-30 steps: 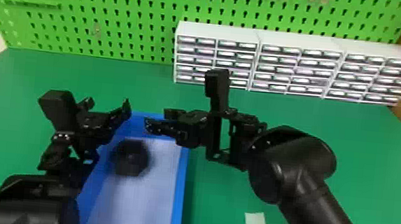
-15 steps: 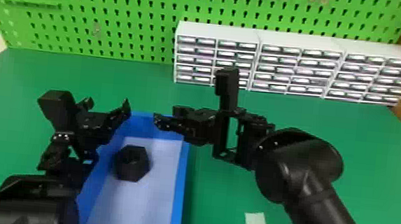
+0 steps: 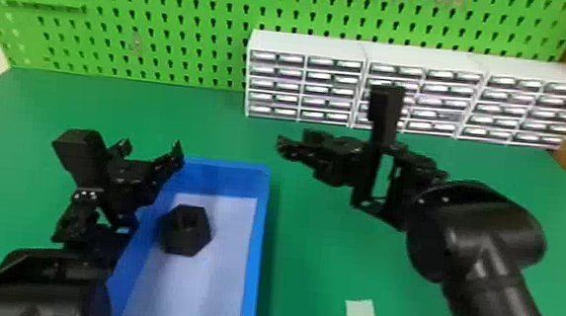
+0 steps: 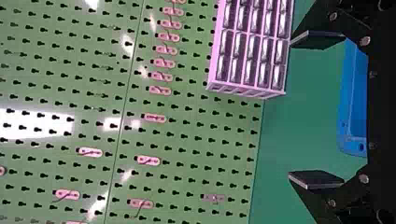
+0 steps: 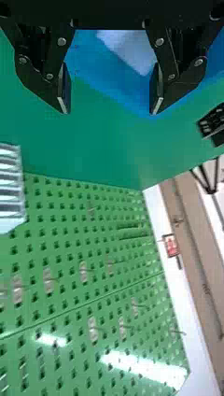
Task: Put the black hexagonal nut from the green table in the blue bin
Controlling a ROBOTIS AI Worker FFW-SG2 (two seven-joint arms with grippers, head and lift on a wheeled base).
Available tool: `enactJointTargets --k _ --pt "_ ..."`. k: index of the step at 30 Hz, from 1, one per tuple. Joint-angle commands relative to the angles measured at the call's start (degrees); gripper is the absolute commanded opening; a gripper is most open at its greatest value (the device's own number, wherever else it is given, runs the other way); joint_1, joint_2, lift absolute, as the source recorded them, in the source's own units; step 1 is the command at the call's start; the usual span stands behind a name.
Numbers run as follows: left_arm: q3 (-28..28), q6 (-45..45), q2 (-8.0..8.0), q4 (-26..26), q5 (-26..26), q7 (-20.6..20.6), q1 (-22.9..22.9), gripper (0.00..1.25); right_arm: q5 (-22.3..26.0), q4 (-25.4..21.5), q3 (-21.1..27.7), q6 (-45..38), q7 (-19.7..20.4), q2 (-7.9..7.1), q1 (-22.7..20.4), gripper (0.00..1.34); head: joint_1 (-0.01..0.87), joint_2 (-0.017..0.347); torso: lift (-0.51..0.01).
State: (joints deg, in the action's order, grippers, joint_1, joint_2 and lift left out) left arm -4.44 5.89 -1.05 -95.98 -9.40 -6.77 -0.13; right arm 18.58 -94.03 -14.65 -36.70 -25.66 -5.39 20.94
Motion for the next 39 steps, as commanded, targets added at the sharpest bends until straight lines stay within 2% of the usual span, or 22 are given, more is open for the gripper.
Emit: enactJointTargets --k 1,4,9,20,39 --pt "0.04 0.0 0.0 0.0 0.0 0.0 0.04 0.98 -2.06 -1.95 3.66 -0.66 0.0 -0.32 -1.43 0.75 0.686 0.051 -0.097" --pt "0.04 0.0 0.0 0.0 0.0 0.0 0.04 0.98 -3.64 -3.18 5.68 -0.74 0.0 -0.5 -2.31 0.75 0.686 0.051 -0.097" --pt "0.13 0.0 0.0 0.0 0.0 0.0 0.04 0.98 -7.15 -5.73 9.81 -1.45 0.0 0.21 -4.15 0.75 0.686 0.051 -0.097" --pt "0.22 0.0 0.0 0.0 0.0 0.0 0.04 0.98 -11.2 -9.16 17.55 -2.06 0.09 0.56 -6.7 0.75 0.686 0.051 -0.097" --pt "0.31 0.0 0.0 0.0 0.0 0.0 0.04 0.98 -17.7 -13.64 25.46 -1.18 0.09 1.61 -10.04 0.75 0.686 0.051 -0.097"
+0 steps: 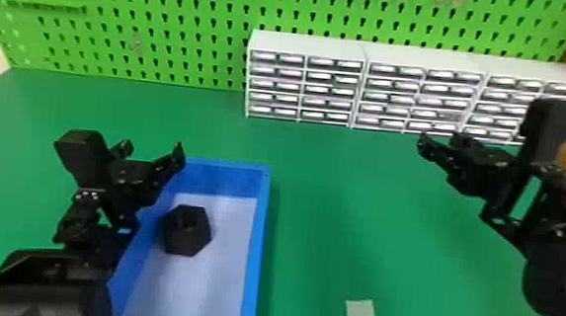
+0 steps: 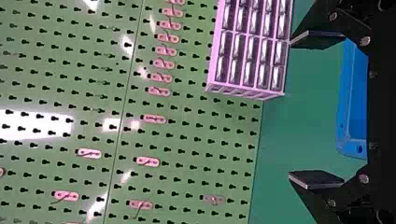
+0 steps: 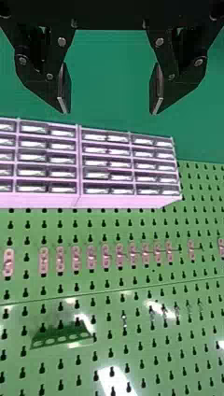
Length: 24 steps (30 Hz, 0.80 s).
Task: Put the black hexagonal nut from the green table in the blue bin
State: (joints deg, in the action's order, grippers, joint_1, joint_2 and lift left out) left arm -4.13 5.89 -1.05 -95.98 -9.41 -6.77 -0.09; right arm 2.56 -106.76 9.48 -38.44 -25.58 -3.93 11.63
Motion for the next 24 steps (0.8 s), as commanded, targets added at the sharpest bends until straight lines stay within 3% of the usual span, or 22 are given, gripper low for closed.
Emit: enactJointTargets --k 1,13,24 --pt "0.0 0.0 0.0 0.0 0.01 0.0 0.0 0.98 -2.21 -1.17 1.6 0.56 0.0 0.23 -0.82 0.75 0.686 0.051 -0.097" --pt "-0.09 0.0 0.0 0.0 -0.08 0.0 0.0 0.97 -5.64 -2.57 5.11 4.43 1.58 1.46 -3.19 0.75 0.686 0.051 -0.097" --pt "-0.09 0.0 0.0 0.0 -0.08 0.0 0.0 0.97 -5.9 -3.45 5.99 16.38 10.55 2.7 -7.32 0.75 0.686 0.051 -0.097"
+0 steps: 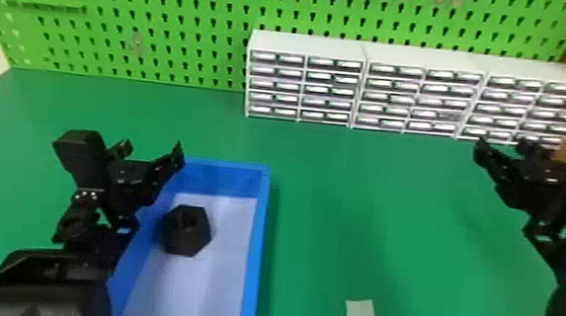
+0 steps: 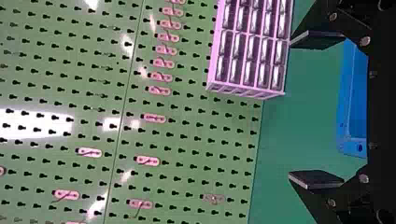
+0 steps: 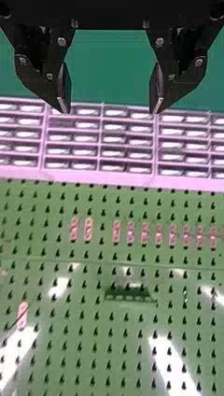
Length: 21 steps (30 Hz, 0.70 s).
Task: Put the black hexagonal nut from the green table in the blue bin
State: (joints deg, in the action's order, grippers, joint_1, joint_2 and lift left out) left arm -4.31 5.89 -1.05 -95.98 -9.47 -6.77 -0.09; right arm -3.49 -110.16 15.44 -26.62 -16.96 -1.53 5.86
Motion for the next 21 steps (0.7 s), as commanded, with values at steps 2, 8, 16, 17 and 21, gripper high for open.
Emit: enactJointTargets --k 2,8,16,17,21 --pt "0.18 0.0 0.0 0.0 0.06 0.0 0.0 0.97 0.42 0.04 -0.15 6.32 3.61 0.48 -2.34 0.75 0.686 0.051 -0.097" --pt "0.09 0.0 0.0 0.0 0.06 0.0 0.0 0.97 1.65 1.09 -0.94 11.06 6.15 0.65 -3.92 0.75 0.686 0.051 -0.097" --pt "0.09 0.0 0.0 0.0 -0.03 0.0 0.09 0.97 2.35 2.06 -3.49 13.96 7.38 0.92 -5.77 0.75 0.686 0.051 -0.097" --pt "0.09 0.0 0.0 0.0 -0.03 0.0 0.09 0.97 2.35 2.06 -3.84 13.96 7.47 0.83 -5.95 0.75 0.686 0.051 -0.097" --pt "0.0 0.0 0.0 0.0 -0.11 0.0 0.17 0.97 2.0 2.06 -5.6 13.96 7.47 0.92 -7.09 0.75 0.686 0.051 -0.097"
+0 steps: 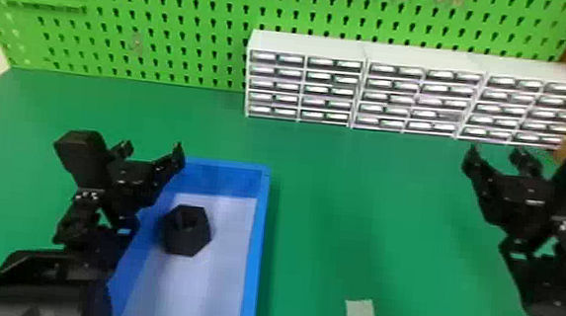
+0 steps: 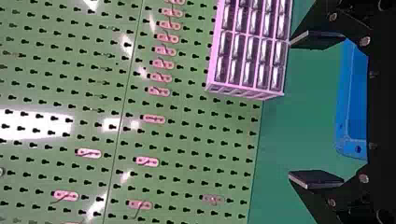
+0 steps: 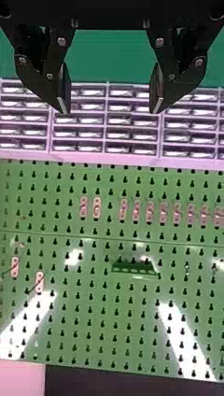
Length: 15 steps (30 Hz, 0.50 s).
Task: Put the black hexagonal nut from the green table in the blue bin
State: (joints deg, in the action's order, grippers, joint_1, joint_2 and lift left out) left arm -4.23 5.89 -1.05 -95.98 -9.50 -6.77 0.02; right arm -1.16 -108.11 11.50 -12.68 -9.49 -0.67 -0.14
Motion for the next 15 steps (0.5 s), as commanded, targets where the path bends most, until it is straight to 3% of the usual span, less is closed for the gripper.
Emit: enactJointTargets --k 1,15 --pt "-0.08 0.0 0.0 0.0 -0.08 0.0 0.16 0.97 -0.42 0.01 -2.01 0.02 0.0 0.05 -1.45 0.75 0.686 0.051 -0.097" --pt "-0.34 0.0 0.0 -0.09 -0.61 0.0 0.6 0.97 -1.92 0.01 -4.12 2.13 0.0 0.14 -7.42 0.75 0.686 0.051 -0.097"
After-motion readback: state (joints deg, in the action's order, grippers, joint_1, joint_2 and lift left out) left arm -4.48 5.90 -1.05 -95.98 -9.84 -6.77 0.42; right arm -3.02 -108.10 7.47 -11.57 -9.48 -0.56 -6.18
